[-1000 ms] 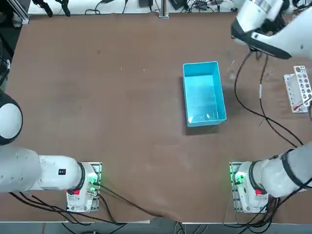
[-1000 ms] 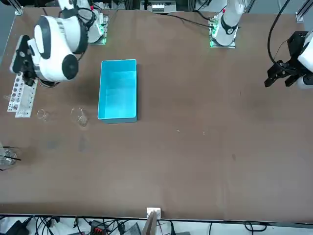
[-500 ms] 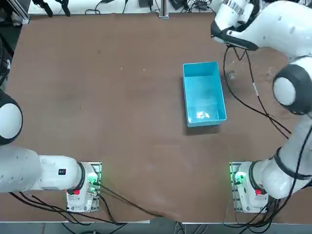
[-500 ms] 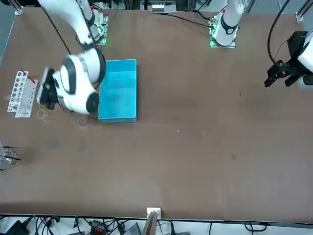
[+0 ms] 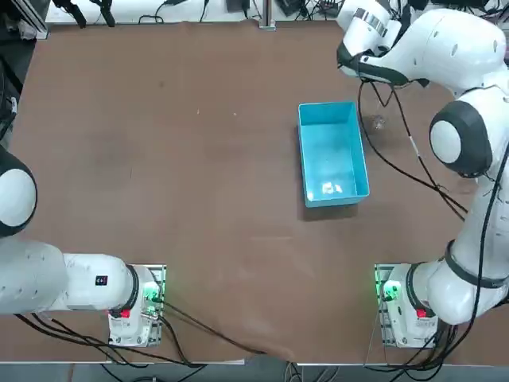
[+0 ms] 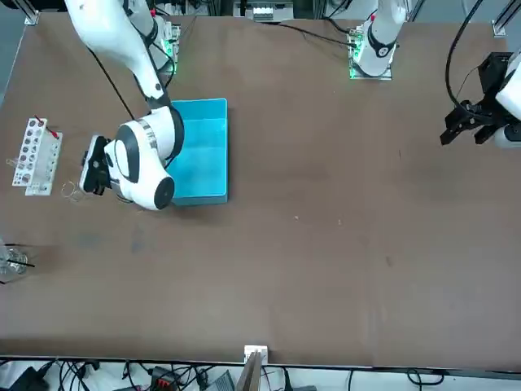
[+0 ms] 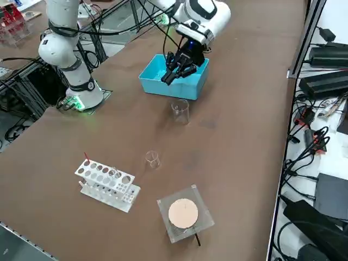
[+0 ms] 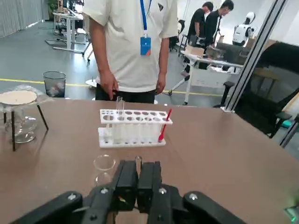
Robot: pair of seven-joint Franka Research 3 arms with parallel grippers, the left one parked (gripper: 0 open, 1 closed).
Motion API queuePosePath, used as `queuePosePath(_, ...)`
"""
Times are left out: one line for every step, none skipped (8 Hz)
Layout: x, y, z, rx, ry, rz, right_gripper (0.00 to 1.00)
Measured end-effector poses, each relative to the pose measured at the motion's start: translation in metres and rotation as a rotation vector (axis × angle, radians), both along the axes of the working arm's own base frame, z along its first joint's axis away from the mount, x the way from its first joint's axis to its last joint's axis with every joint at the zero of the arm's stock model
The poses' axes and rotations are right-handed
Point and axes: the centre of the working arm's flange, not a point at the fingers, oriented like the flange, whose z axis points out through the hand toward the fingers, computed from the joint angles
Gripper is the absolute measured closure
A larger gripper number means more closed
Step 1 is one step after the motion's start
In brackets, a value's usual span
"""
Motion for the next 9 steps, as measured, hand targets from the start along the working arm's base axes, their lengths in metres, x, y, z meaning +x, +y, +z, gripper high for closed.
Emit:
queuePosePath(0.002, 0.0, -0.007, 0.009, -0.01, -0.003, 0.95)
queuePosePath(0.003, -0.001, -0.015, 0.017, -0.014, -0.002, 0.95)
queuePosePath(0.004, -0.001, -0.021, 0.015, -0.022, -0.003, 0.95)
queuePosePath(0.005, -0.001, -0.024, 0.013, -0.034, -0.005, 0.95)
queuePosePath(0.007, -0.002, -0.024, 0.014, -0.05, -0.007, 0.95)
queuePosePath(0.009, -0.001, -0.024, 0.015, -0.072, -0.009, 0.95)
queuePosePath(0.009, -0.001, -0.028, 0.014, -0.087, -0.012, 0.95)
queuePosePath(0.01, 0.0, -0.034, 0.014, -0.095, -0.015, 0.95)
queuePosePath(0.01, 0.001, -0.04, 0.019, -0.103, -0.018, 0.95)
